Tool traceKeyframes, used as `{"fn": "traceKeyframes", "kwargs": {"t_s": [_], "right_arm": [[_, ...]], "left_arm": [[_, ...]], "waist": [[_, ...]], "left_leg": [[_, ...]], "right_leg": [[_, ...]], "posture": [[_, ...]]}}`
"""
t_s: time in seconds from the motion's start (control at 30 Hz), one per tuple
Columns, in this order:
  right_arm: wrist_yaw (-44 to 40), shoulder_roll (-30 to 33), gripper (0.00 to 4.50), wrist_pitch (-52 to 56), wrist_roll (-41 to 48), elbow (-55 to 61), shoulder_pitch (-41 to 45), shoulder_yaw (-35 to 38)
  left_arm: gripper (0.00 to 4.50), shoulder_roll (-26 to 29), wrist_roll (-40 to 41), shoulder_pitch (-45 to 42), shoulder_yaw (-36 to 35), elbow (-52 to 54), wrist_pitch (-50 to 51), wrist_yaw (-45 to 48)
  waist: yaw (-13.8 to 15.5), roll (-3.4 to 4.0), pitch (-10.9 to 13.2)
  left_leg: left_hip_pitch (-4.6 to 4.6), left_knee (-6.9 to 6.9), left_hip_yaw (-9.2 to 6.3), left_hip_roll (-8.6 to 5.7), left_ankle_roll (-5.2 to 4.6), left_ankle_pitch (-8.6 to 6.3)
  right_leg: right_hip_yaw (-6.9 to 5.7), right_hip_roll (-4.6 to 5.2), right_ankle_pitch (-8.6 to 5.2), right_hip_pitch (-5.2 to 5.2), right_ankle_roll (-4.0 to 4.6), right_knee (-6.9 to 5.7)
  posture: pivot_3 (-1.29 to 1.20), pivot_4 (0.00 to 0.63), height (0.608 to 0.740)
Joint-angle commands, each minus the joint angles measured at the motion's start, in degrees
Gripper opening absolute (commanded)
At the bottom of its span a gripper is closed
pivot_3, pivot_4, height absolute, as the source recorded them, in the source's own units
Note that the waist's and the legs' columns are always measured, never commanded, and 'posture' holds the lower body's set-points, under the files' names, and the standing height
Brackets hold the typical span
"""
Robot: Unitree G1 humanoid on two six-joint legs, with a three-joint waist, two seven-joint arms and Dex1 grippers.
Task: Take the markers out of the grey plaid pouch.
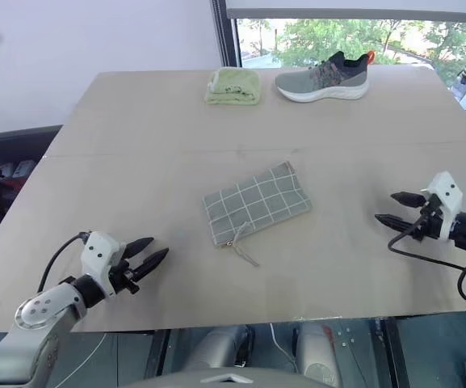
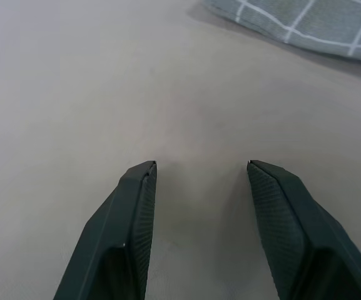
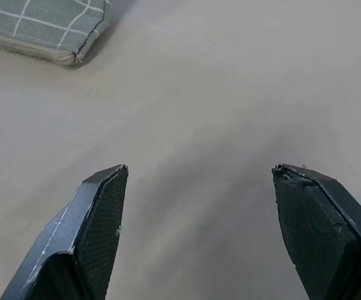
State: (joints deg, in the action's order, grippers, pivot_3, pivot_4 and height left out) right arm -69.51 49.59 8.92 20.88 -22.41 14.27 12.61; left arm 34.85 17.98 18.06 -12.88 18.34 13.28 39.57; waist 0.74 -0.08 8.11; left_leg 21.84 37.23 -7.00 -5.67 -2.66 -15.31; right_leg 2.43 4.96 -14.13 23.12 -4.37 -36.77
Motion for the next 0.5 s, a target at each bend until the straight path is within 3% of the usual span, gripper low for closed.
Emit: {"fn": "traceKeyframes", "kwargs": {"t_s": [0.03, 0.17, 0.33, 0.43, 0.5], "right_arm": [[-1.07, 0.67, 3.75, 3.84, 4.59, 7.06, -2.75, 3.32], [-1.36, 0.17, 3.75, 8.91, 8.45, 15.2, -8.13, 4.2], [0.93, 0.32, 3.75, 11.19, 10.57, 19.49, -10.25, 6.53], [1.55, 0.26, 3.75, 11.51, 10.72, 20.62, -11.34, 7.24], [1.86, 0.27, 3.75, 11.64, 10.85, 21.26, -12.13, 7.82]], "left_arm": [[2.34, 2.22, -3.18, -0.4, 1.45, 1.0, -5.41, 2.57], [2.34, 5.74, -17.77, -3.37, 10.02, -5.85, -22.11, 2.84], [2.34, 8.79, -30.18, -10.39, 13.4, -15.51, -37.77, -2.82], [3.12, 10.5, -36.92, -15.39, 14.17, -22.1, -45.68, -8.76], [3.98, 11.81, -41.92, -18.32, 15.46, -25.84, -50.74, -12.4]], "waist": [[0.02, 0.0, 0.0], [0.33, 0.06, -0.01], [0.54, 0.25, -0.12], [0.56, 0.26, -0.13], [0.61, 0.27, -0.14]], "left_leg": [[0.02, 0.0, -0.01, 0.0, 0.0, 0.0], [0.03, -0.02, -0.09, 0.0, -0.03, -0.03], [0.0, -0.01, -0.01, -0.06, -0.22, -0.16], [-0.06, -0.02, -0.07, -0.05, -0.06, -0.25], [-0.08, -0.02, -0.13, -0.04, -0.07, -0.24]], "right_leg": [[-0.02, 0.0, 0.0, 0.0, 0.0, 0.0], [-0.01, 0.04, 0.0, -0.01, 0.01, 0.04], [0.0, 0.1, 0.0, -0.04, 0.0, 0.05], [-0.07, 0.09, 0.0, -0.04, 0.0, 0.01], [-0.1, 0.06, 0.0, -0.05, 0.0, -0.02]], "posture": [[0.0, 0.15, 0.74], [0.0, 0.15, 0.74], [0.0, 0.15, 0.74], [0.0, 0.15, 0.74], [0.0, 0.15, 0.74]]}}
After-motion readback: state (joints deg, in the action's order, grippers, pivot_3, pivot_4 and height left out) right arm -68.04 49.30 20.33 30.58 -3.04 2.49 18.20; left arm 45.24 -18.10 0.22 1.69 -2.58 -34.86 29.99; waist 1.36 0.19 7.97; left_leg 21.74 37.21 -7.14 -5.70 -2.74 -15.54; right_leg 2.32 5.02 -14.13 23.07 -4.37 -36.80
